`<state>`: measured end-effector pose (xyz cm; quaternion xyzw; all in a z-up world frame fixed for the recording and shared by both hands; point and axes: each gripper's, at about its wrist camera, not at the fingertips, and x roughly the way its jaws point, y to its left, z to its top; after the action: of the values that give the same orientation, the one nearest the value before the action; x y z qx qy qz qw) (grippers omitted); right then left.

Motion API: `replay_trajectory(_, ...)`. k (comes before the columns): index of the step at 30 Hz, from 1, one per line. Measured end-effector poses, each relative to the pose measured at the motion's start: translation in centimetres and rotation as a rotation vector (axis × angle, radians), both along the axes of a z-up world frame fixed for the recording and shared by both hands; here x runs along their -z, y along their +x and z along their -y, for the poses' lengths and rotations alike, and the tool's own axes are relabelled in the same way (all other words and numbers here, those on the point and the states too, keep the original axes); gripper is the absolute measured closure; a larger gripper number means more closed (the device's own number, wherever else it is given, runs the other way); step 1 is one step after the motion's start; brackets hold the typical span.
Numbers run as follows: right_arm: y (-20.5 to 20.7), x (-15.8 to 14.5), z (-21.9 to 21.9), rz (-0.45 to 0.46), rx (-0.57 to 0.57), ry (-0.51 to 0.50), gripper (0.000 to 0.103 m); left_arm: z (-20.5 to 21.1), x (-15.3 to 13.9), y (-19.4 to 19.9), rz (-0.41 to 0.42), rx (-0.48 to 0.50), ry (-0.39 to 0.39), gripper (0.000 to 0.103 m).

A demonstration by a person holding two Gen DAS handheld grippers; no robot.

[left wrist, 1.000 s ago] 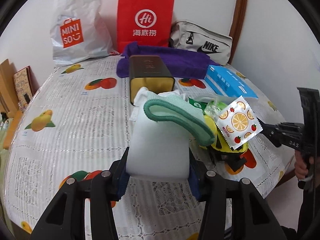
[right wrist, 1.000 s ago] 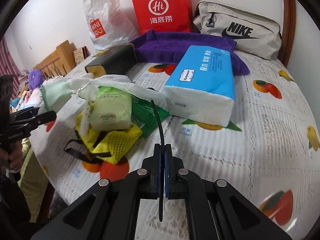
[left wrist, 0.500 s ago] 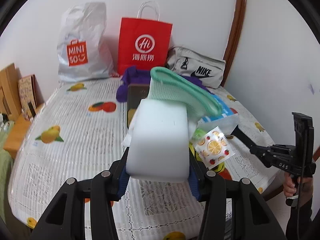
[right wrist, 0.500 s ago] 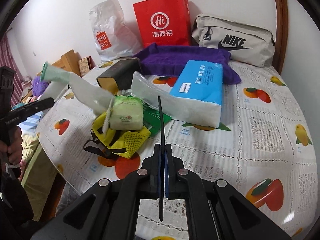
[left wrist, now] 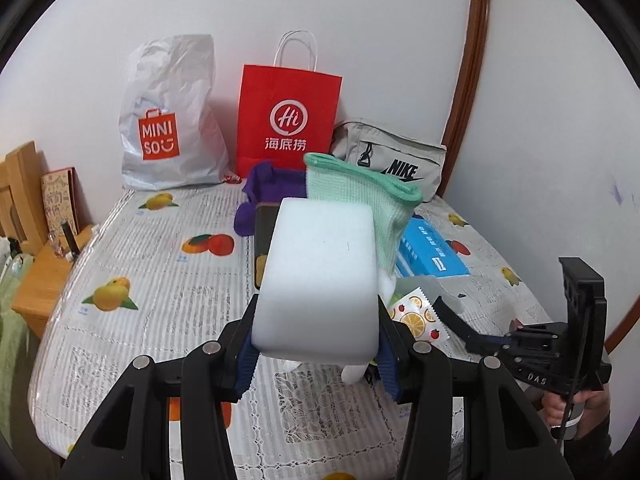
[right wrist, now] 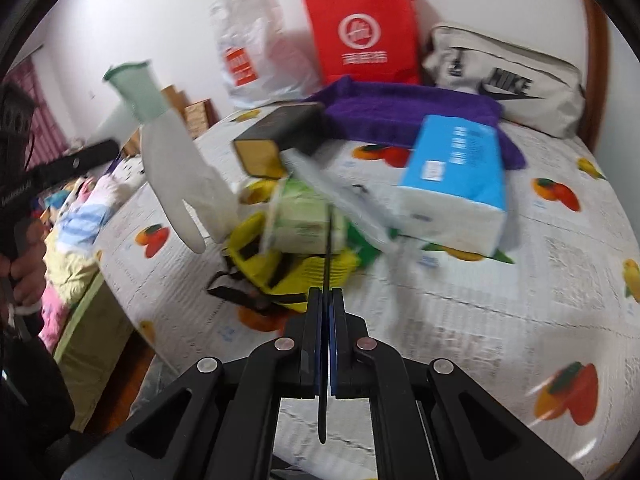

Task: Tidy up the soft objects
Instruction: 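Lift the white sponge block with the left gripper, then carry the sponge onto the purple towel and open the left gripper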

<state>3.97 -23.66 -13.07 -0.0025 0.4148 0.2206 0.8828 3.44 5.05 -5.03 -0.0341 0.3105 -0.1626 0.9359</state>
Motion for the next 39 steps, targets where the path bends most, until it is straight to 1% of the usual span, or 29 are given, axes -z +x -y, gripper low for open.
replay_trajectory(4,-0.3,-0.8,-0.3,0.007,-0.019,0.025,0.100,-0.1,-0.6,0.1,0.010,0.003,-0.019,0.056)
replay_trajectory(7,-0.7,-1.9,-0.3,0.031,-0.028,0.046,0.100,0.3,-0.4,0.8,-0.002,-0.001,-0.010,0.056)
replay_trajectory(9,-0.9,-2.5,-0.4,0.042,-0.032,0.056,0.100,0.5,-0.2,1.1,-0.009,0.003,-0.017,0.056)
replay_trajectory(13,-1.2,-3.5,-0.8,0.065,-0.044,0.063,0.100,0.1,-0.8,0.7,0.012,-0.004,-0.012,0.056)
replay_trajectory(16,-1.4,-4.2,-0.9,0.072,-0.055,0.081,0.100,-0.7,-2.0,0.3,0.036,-0.032,-0.009,0.056)
replay_trajectory(19,-1.7,-4.9,-1.5,0.095,-0.077,0.082,0.100,-1.4,-2.4,0.3,0.041,-0.068,0.013,0.056)
replay_trajectory(22,-1.7,-5.4,-1.7,0.104,-0.084,0.090,0.100,-2.0,-2.6,0.0,0.042,-0.083,0.016,0.056)
replay_trajectory(25,-1.8,-6.0,-1.6,0.118,-0.079,0.082,0.100,-2.8,-3.3,-0.6,0.064,-0.098,0.025,0.055)
replay_trajectory(29,-1.9,-6.9,-1.0,0.139,-0.058,0.081,0.100,-3.6,-3.5,-0.6,0.057,-0.123,0.029,0.055)
replay_trajectory(32,-1.8,-7.1,-0.1,0.148,-0.032,0.075,0.100,-3.6,-2.7,-0.2,0.033,-0.118,0.032,0.055)
replay_trajectory(39,-1.3,-5.7,2.9,0.109,0.073,0.039,0.100,-2.3,-1.5,0.9,-0.005,-0.082,0.030,0.055)
